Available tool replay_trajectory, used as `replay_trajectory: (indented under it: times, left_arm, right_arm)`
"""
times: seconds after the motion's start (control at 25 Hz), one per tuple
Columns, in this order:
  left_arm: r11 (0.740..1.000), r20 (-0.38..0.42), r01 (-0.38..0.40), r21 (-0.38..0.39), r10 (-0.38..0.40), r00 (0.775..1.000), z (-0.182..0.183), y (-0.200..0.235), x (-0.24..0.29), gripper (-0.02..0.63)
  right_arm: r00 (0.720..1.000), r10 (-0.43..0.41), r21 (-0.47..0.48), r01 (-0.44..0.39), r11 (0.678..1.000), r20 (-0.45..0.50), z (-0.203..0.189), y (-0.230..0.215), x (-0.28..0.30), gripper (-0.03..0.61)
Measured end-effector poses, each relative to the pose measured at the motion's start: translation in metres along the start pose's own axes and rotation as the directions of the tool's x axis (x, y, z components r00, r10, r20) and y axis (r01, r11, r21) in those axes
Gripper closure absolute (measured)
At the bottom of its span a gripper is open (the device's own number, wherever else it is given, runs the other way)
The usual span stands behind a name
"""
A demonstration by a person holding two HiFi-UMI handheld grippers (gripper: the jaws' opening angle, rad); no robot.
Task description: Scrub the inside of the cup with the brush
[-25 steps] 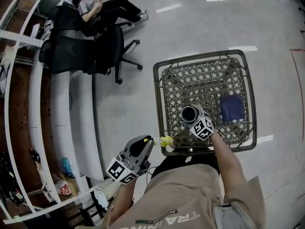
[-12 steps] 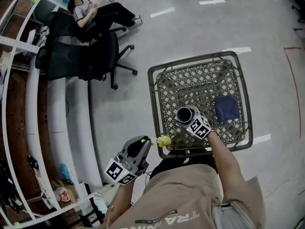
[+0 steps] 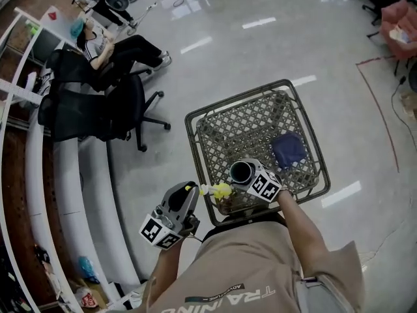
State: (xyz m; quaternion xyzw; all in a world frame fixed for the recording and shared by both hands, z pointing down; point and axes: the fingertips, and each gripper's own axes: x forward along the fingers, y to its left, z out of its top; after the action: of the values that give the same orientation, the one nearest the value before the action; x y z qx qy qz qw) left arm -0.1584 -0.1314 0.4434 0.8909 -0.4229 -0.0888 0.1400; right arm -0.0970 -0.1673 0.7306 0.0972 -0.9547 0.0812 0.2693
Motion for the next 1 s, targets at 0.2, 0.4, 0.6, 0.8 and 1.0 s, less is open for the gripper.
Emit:
replay_trajectory:
  times: [0.2, 0.4, 0.6, 0.8, 1.0]
  left_arm:
    - [0.987, 0.071, 0.159, -0.006, -0.158, 0.985, 0.065, -0.01, 0.003, 0.561]
    - [0.957, 0.124, 0.285, 0.046, -0.289, 0.949, 0.107, -0.018, 0.0, 0.561]
    - [0.944, 0.2, 0.33, 0.025, -0.328, 0.923, 0.143, -0.025, -0.005, 0.562]
    - [0.927, 0.227, 0.369, 0.068, -0.374, 0.899, 0.178, -0.041, -0.011, 0.563]
    - [0.908, 0.226, 0.4, 0.128, -0.419, 0.879, 0.192, -0.058, -0.019, 0.561]
  right_arm:
    - [0.998, -0.063, -0.012, 0.063, 0.998, 0.0, 0.038, 0.014, -0.038, 0.183]
    - [0.994, -0.112, -0.029, 0.112, 0.993, 0.021, 0.063, 0.031, -0.06, 0.183]
    - [0.996, -0.081, -0.045, 0.083, 0.996, 0.046, 0.082, 0.052, -0.057, 0.183]
    - [0.998, -0.046, -0.067, 0.049, 0.997, 0.046, 0.103, 0.069, -0.046, 0.183]
    - [0.999, -0.01, -0.119, 0.015, 0.993, 0.046, 0.127, 0.083, -0.034, 0.183]
